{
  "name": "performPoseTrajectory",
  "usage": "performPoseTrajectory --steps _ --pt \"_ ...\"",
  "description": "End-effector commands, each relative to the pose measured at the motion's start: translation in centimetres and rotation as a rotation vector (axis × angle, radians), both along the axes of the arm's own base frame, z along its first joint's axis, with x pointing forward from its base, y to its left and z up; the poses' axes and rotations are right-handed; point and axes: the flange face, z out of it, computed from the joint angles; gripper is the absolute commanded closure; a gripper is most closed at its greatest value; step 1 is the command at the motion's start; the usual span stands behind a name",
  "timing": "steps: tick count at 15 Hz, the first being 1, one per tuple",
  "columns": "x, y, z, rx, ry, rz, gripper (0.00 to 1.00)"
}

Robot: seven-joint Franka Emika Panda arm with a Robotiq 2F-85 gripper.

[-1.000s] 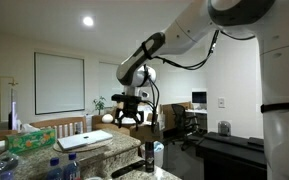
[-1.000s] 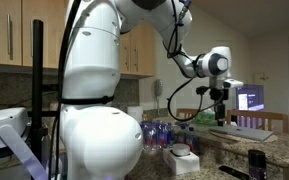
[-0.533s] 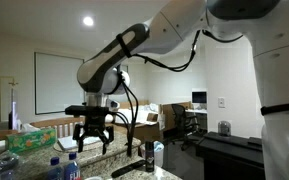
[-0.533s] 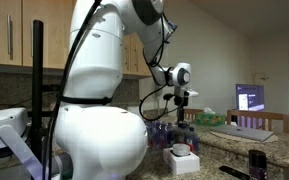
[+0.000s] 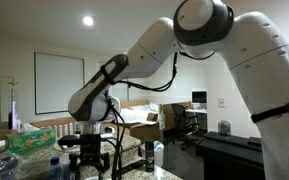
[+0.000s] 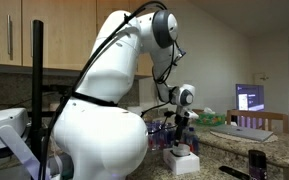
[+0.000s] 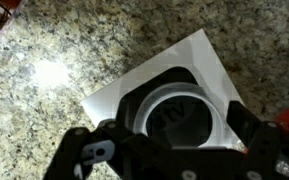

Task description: Put the black object, the bottle with a black lid and the white tape on the counter top

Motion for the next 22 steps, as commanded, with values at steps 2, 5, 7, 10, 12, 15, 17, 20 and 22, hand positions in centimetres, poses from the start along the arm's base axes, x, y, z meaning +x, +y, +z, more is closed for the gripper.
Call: performPoseTrajectory --steps 2,5,7,10,12,15,17,20,22 --pt "1.0 -1.0 -1.6 0.032 0.067 -0.088 0.0" --pt "1.3 -1.6 -2.0 0.05 0.072 -0.12 0.0" --pt "1.3 -2.0 -1.9 0.061 0.074 -0.136 0.0" --pt "0.7 -2.5 -1.1 0.074 0.06 -0.156 0.0" --pt "0.1 -2.9 -0.5 0.076 0.041 -0.169 0.0" --pt "-0.6 -3.4 -0.2 0.076 0.039 -0.178 0.0" --pt "-0.9 -3.7 -0.4 0.079 0.048 -0.179 0.0" --pt "-1.3 -4.1 -1.2 0.075 0.065 -0.186 0.0" --pt "-1.5 -4.2 -1.8 0.065 0.074 -0.196 0.0"
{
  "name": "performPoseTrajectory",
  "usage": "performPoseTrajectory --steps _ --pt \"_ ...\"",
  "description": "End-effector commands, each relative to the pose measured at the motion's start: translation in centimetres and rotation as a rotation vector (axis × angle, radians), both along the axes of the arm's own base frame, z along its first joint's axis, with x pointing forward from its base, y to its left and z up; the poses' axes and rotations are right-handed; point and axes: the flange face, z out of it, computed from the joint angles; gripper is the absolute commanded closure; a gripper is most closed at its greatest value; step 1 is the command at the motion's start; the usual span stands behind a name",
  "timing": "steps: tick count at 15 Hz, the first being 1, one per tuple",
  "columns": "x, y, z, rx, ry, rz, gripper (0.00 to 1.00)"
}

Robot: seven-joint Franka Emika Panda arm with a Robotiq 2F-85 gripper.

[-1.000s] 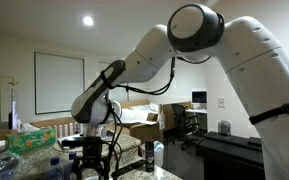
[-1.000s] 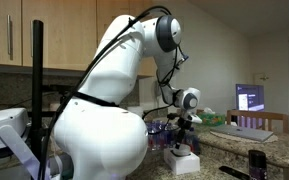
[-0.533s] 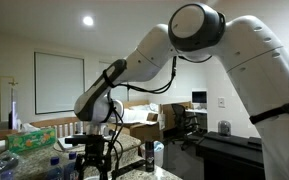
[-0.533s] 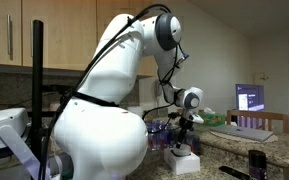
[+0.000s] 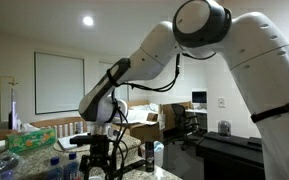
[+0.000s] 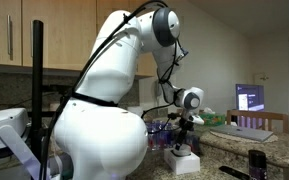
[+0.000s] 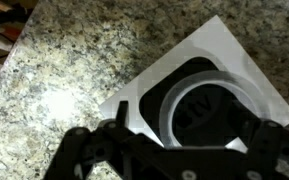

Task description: Put the black object, the bottle with a black lid and the white tape on the counter top

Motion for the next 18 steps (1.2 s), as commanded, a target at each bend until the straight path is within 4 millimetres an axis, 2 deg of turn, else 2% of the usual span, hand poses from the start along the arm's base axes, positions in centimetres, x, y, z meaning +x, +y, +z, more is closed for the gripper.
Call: performPoseTrajectory --steps 1,2,4,12,14,18 --pt "-1.0 -0.7 -0.4 -0.004 0.003 -0.051 0.0" --pt "-1.1 -0.6 -0.6 -0.027 -0.01 -0.063 0.25" --pt "-1.0 -0.4 -0.7 -0.065 -0.034 -0.084 0.32" --pt "-0.7 0.6 -1.5 -0.153 -0.035 -0.107 0.85" --pt "-0.8 0.6 -1.1 -0.159 -0.044 -0.101 0.92" --pt "-1.2 0.6 0.3 -0.162 -0.069 -0.068 0.89"
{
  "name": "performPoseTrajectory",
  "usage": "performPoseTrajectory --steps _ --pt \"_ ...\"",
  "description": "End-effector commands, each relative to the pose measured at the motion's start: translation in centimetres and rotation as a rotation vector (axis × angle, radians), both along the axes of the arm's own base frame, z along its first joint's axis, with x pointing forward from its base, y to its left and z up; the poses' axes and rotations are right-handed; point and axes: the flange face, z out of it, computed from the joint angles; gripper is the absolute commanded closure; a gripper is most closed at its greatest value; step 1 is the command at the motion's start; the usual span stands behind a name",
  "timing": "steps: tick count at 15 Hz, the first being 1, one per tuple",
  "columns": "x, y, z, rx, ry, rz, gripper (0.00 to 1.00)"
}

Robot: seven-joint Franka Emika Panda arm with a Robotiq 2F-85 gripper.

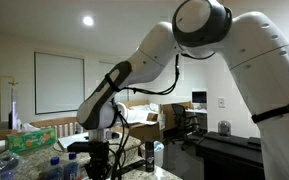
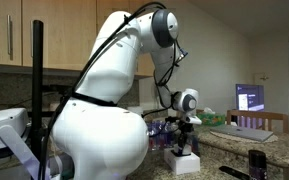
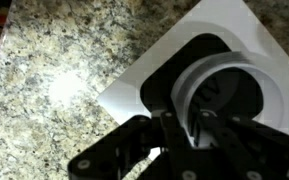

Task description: Put the black object, the bottle with a black lid and the white tape on the counter top

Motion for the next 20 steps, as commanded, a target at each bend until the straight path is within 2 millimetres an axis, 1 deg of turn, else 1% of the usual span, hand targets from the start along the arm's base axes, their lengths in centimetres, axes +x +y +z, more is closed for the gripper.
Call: performPoseTrajectory --steps 1,3,5,7,9,11,13,15,17,20 --pt "-1.0 -0.4 1.9 -0.025 -0.036 0.007 0.89" --pt "-1.2 -1.1 3.1 -0.029 -0.068 -0.001 0.89" --pt "-1.4 -2.8 4.5 -0.027 -0.114 -0.025 0.89" --pt "-1.7 -5.2 5.8 -0.021 -0.15 -0.053 0.89" --pt "-2.2 -8.3 6.1 -0.018 -0.162 -0.093 0.89" --pt "-2.8 -11.5 5.6 -0.021 -0.156 -0.124 0.89" --pt "-3.5 -14.7 4.4 -0.031 -0.146 -0.162 0.89" --pt "-4.4 -16.7 2.7 -0.039 -0.132 -0.169 0.89" --pt "-5.2 -17.4 0.9 -0.059 -0.131 -0.159 0.89" --pt "-5.8 -17.3 -1.9 -0.074 -0.139 -0.145 0.89"
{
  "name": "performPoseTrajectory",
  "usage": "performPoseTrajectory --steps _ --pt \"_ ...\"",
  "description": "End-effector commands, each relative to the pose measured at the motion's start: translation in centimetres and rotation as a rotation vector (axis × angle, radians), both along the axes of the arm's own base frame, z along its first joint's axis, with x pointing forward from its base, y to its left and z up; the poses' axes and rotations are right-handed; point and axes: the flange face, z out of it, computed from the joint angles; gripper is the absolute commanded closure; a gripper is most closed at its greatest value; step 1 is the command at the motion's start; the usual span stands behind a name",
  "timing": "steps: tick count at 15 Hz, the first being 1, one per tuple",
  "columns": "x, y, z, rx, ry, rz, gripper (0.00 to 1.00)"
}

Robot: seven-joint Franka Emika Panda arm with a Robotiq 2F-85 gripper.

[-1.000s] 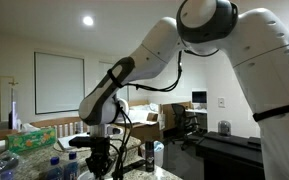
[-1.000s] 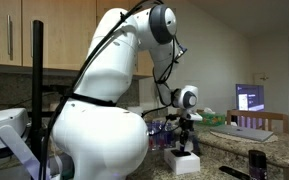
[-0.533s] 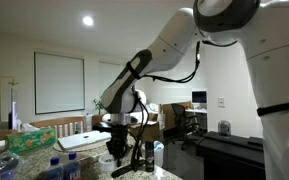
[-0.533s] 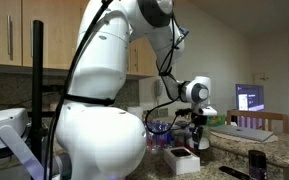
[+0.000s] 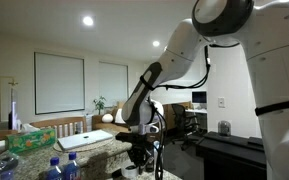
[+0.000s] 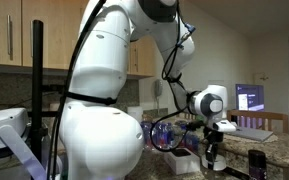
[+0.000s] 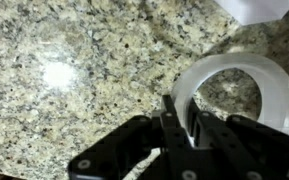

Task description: Put the black object, the bottle with a black lid and the white tape on the counter top

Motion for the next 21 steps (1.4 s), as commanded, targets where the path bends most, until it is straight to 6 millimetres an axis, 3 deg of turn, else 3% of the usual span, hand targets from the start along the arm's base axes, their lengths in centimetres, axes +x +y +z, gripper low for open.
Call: performPoseTrajectory --steps 1,8,14,15,16,19,21 --pt "-0.8 -0.1 -3.0 -0.017 -0.014 0.041 0.89" --pt "-0.2 -1.7 -8.6 -0.01 0.055 0.009 0.9" --pt "2.0 -1.6 -8.1 -0.012 0.034 0.01 0.88" --pt "2.2 -1.6 -8.1 -0.013 0.032 0.009 0.61" --pt "2.3 -1.5 -8.1 -0.013 0.034 0.011 0.6" --pt "1.8 -1.2 -7.5 0.004 0.062 0.033 0.43" --pt "0.8 -1.4 -6.0 0.017 0.088 0.051 0.3"
